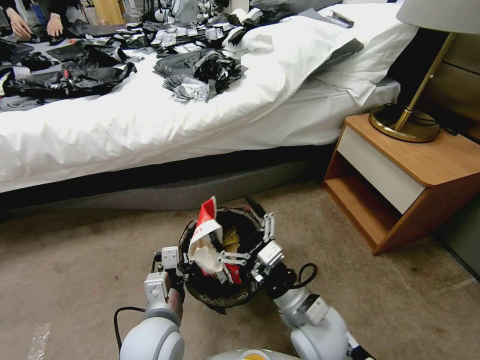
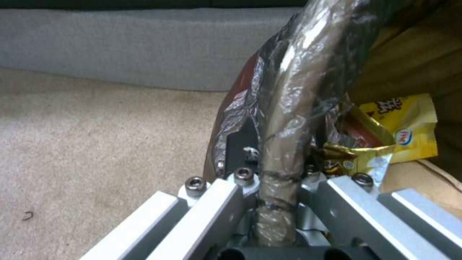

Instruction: Pick up the trash bin, then pick up the garbage from the floor and place it into the trash bin.

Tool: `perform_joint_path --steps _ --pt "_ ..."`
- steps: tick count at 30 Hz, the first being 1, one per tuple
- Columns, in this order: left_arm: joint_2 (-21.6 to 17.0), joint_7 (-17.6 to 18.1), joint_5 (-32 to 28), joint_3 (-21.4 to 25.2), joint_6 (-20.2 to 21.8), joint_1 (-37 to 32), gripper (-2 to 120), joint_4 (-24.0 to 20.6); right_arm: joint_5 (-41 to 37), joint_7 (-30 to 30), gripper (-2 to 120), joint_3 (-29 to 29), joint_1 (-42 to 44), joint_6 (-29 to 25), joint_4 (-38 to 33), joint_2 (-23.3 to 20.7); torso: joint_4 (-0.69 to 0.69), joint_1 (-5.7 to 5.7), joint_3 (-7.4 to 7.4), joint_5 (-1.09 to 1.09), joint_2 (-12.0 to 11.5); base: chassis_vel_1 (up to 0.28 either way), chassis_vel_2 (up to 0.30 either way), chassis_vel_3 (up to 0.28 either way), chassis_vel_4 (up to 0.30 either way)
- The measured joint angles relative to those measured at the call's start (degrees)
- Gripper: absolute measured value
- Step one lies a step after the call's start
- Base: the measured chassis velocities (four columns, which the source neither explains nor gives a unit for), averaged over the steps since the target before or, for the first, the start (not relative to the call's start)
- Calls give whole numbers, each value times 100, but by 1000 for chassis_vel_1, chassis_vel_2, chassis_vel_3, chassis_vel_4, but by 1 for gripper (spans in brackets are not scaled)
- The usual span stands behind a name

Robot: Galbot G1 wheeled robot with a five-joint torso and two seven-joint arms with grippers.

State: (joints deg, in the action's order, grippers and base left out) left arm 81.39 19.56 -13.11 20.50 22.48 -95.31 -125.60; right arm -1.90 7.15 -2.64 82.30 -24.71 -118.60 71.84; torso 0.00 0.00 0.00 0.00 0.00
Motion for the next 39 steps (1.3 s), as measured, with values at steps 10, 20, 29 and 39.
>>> perform_joint_path --steps 10,20,29,39 --pt "-34 1 5 37 -1 -85 0 -188 -370 -1116 100 151 129 1656 -75 -162 0 0 0 0 0 0 0 0 0" --pt "-26 8 -16 14 -1 -25 0 -214 -1654 -1755 100 273 231 3444 -173 -406 1 0 0 0 0 0 0 0 0" --pt "-6 10 -21 23 -1 0 0 -218 -2577 -1970 100 280 295 4516 -422 -521 0 0 0 0 0 0 0 0 0" --pt "13 7 -63 57 -6 26 0 -218 -2547 -1934 100 206 422 4782 -539 -633 0 0 0 0 0 0 0 0 0"
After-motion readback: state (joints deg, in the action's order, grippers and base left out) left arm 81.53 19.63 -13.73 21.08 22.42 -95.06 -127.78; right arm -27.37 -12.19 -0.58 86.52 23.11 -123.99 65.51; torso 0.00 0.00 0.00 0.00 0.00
